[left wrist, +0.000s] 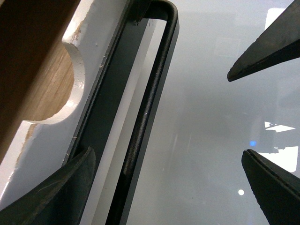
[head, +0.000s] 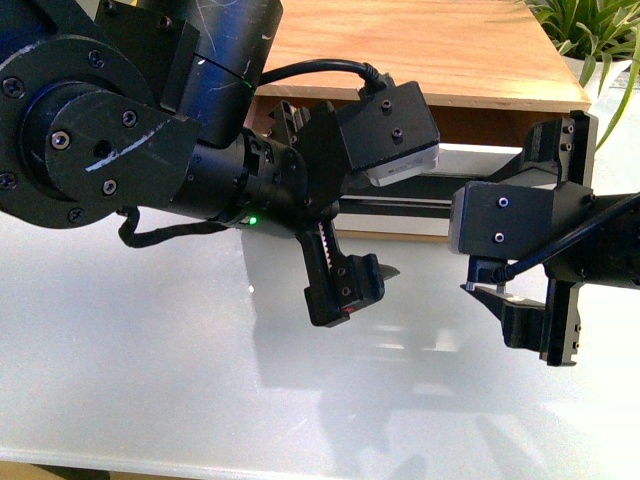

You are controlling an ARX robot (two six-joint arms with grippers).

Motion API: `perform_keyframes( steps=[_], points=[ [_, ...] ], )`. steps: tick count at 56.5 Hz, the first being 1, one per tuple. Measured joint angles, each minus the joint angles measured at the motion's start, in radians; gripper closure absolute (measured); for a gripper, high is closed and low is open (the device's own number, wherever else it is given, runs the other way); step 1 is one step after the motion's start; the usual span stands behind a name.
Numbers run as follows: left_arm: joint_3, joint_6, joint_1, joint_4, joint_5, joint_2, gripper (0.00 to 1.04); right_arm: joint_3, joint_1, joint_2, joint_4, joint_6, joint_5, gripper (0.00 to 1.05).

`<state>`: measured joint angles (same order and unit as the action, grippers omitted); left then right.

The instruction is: Close drawer sideways

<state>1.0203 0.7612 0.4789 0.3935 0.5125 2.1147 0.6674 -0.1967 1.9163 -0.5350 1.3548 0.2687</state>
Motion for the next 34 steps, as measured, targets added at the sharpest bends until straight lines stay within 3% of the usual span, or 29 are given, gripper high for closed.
perform_keyframes(
  steps=[34],
  points=[
    [0.178, -0.008, -0.021, -0.043, -0.041, 0.119, 0.09, 0.136, 0.03, 0.114, -0.044, -0.005, -0.004, 0.09]
  ],
)
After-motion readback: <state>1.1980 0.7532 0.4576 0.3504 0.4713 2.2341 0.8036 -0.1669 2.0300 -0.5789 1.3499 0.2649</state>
